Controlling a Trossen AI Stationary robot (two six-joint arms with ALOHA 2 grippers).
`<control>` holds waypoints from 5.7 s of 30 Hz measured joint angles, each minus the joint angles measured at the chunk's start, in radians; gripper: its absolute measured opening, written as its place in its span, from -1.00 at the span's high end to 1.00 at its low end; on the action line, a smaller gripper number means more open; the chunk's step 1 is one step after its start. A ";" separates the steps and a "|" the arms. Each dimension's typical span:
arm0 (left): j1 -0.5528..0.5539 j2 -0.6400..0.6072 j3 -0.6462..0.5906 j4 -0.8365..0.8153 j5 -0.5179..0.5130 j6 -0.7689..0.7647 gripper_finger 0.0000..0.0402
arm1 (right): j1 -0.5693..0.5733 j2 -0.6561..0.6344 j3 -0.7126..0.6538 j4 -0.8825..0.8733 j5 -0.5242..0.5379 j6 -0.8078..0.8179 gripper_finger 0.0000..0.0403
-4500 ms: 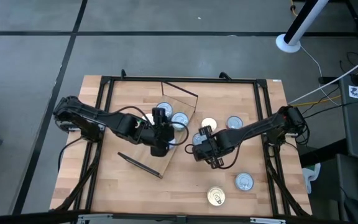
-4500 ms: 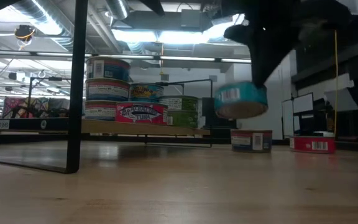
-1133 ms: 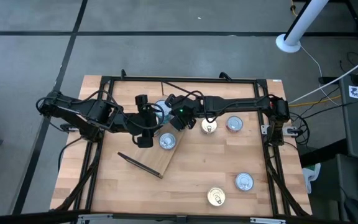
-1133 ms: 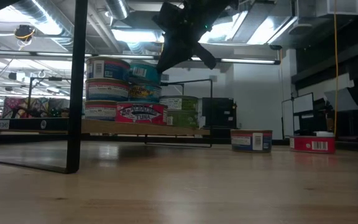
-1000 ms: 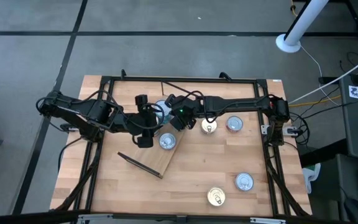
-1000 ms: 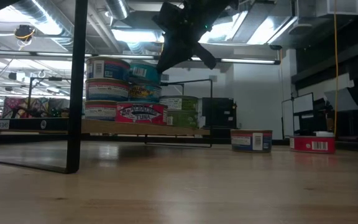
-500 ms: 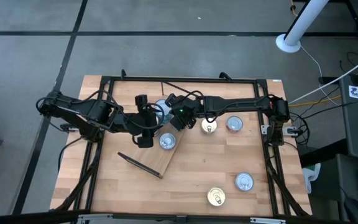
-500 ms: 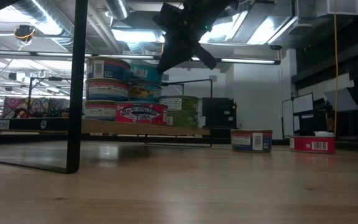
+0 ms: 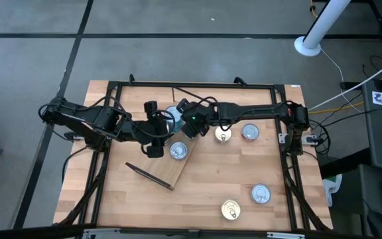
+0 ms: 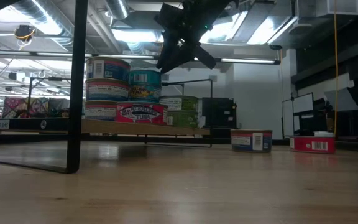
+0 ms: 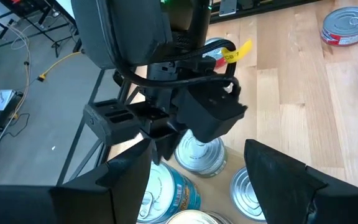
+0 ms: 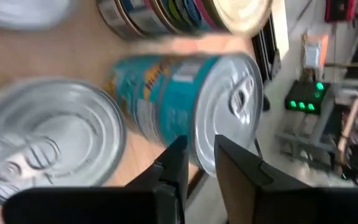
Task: Stack canned seafood by type on shelf
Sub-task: Stack the top red tuna can on top of the red tuna can on the shelf
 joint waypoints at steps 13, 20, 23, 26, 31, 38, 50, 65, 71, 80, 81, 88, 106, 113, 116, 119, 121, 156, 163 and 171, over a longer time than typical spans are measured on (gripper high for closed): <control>0.000 0.000 0.000 0.000 0.020 -0.062 -0.26 | 0.147 -0.021 0.000 -0.261 0.378 0.235 0.62; 0.000 0.006 0.000 0.000 0.057 -0.070 -0.26 | 0.179 -0.093 0.000 -0.623 0.265 0.619 0.62; 0.000 0.014 0.000 0.003 0.057 -0.087 -0.26 | 0.177 -0.131 0.000 -0.771 0.160 0.794 0.62; 0.000 0.026 0.000 0.008 0.059 -0.103 -0.26 | 0.178 -0.173 0.000 -0.875 0.084 0.927 0.62; -0.005 0.055 0.000 0.008 0.065 -0.104 -0.26 | 0.206 -0.258 -0.040 -0.883 0.058 1.036 0.62; -0.013 0.088 0.000 0.013 0.081 -0.104 -0.26 | 0.251 -0.435 -0.287 -0.795 0.063 1.174 0.62; -0.013 0.113 0.000 0.039 0.081 -0.103 -0.26 | 0.211 -0.583 -0.706 -0.683 -0.037 1.420 0.62; -0.013 0.116 0.000 0.038 0.080 -0.100 -0.26 | 0.095 -0.581 -0.898 -0.454 -0.049 1.256 0.62; -0.013 0.116 0.000 0.038 0.080 -0.098 -0.26 | 0.097 -0.581 -0.898 -0.427 -0.067 1.244 0.62; -0.013 0.116 0.000 0.038 0.080 -0.098 -0.26 | 0.097 -0.581 -0.900 -0.452 -0.068 1.328 0.62; -0.013 0.116 0.000 0.038 0.080 -0.098 -0.26 | 0.097 -0.581 -0.900 -0.452 -0.057 1.330 0.62; -0.013 0.116 0.000 0.038 0.080 -0.098 -0.26 | 0.063 -0.570 -0.900 -0.452 -0.065 1.332 0.62; -0.013 0.116 0.000 0.037 0.080 -0.100 -0.26 | 0.046 -0.445 -0.896 -0.449 -0.044 1.280 0.63; -0.013 0.116 0.000 0.034 0.080 -0.095 -0.26 | 0.046 -0.444 -0.897 -0.450 -0.048 1.277 0.93; -0.017 0.112 0.000 0.012 0.080 -0.095 -0.26 | 0.046 -0.444 -0.897 -0.448 -0.061 1.276 0.96; -0.023 0.111 0.000 -0.025 0.079 -0.095 -0.26 | 0.046 -0.444 -0.898 -0.446 -0.069 1.277 0.93; -0.029 0.111 0.000 -0.056 0.079 -0.097 -0.26 | 0.046 -0.444 -0.898 -0.445 -0.073 1.276 0.96; -0.044 0.112 0.000 -0.105 0.079 -0.124 -0.26 | 0.128 -0.439 -0.827 -0.225 -0.319 1.279 1.00; -0.044 0.112 0.000 -0.101 0.079 -0.124 -0.26 | 0.219 -0.440 -0.827 -0.134 -0.326 1.316 1.00; -0.044 0.112 0.000 -0.096 0.079 -0.124 -0.26 | 0.288 -0.441 -0.826 0.031 -0.319 1.318 1.00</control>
